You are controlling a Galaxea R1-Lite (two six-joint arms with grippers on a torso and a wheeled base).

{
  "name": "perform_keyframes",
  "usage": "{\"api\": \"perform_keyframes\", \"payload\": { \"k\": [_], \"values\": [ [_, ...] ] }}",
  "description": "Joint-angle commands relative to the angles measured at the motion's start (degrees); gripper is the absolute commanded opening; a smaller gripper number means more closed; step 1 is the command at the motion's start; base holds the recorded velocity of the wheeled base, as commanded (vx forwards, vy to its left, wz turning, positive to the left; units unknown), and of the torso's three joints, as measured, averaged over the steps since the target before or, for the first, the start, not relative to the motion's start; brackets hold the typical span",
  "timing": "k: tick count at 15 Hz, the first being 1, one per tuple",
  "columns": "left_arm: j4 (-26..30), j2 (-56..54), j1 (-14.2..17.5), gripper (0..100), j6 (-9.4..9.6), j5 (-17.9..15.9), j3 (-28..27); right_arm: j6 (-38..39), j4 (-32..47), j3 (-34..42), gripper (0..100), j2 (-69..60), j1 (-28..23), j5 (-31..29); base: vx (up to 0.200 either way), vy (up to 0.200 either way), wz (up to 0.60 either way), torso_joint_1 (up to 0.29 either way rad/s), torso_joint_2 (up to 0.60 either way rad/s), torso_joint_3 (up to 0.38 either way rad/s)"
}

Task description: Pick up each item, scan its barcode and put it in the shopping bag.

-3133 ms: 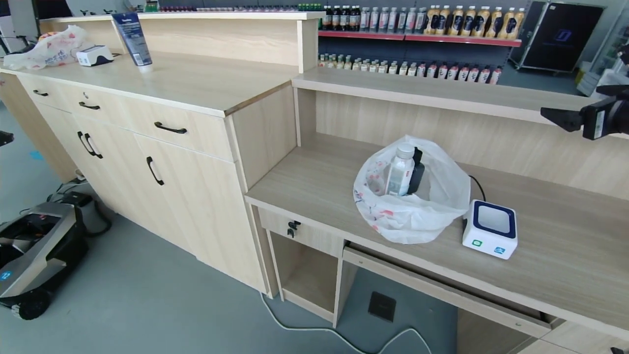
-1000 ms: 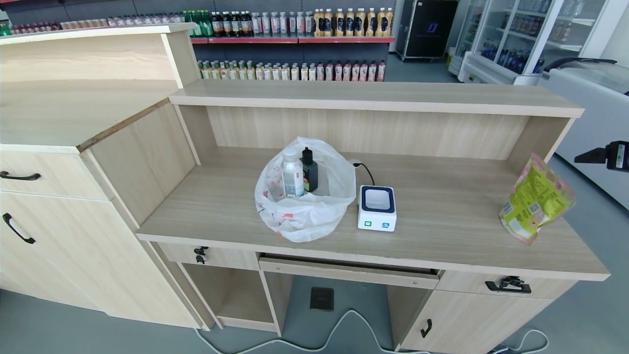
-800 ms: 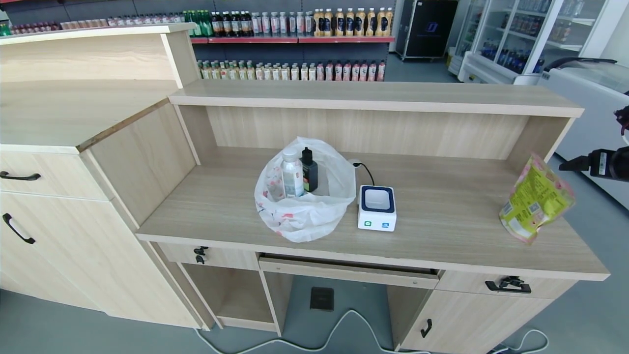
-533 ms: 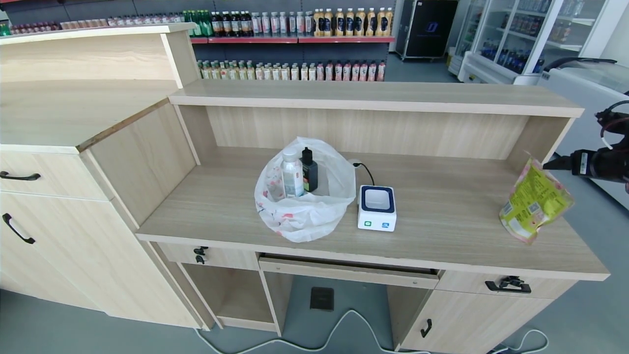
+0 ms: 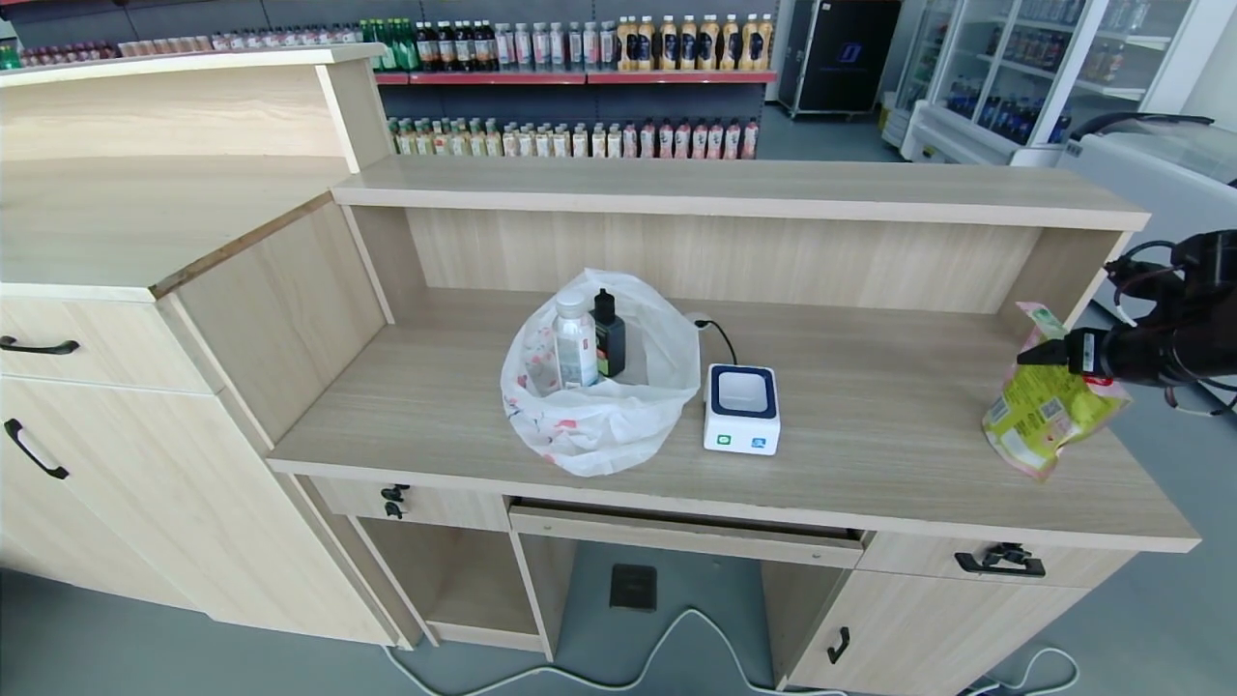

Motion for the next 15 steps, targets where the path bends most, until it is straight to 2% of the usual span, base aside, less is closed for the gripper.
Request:
{"api": "perform_keyframes", "payload": {
  "k": [1,5,6,12,15],
  "values": [
    [-0.01,-0.02,0.02,100,-0.02,0.02,0.00,-0.02,-0.16,-0.02,100,1.88,0.17,0.01,0.000,0.000,0.00,0.000,0.00,0.000],
    [-0.01,-0.02,0.02,100,-0.02,0.02,0.00,0.33,-3.85,-0.11,100,5.13,0.70,0.01,0.000,0.000,0.00,0.000,0.00,0.000],
    [-0.01,-0.02,0.02,100,-0.02,0.02,0.00,0.33,-4.64,0.15,0,5.57,0.79,0.01,0.000,0.000,0.00,0.000,0.00,0.000],
    [-0.01,-0.02,0.02,100,-0.02,0.02,0.00,0.86,-5.34,1.30,0,6.01,1.49,-0.16,0.000,0.000,0.00,0.000,0.00,0.000],
    [-0.01,-0.02,0.02,100,-0.02,0.02,0.00,0.95,-5.43,2.97,0,2.23,1.49,-0.16,0.000,0.000,0.00,0.000,0.00,0.000]
  ]
}}
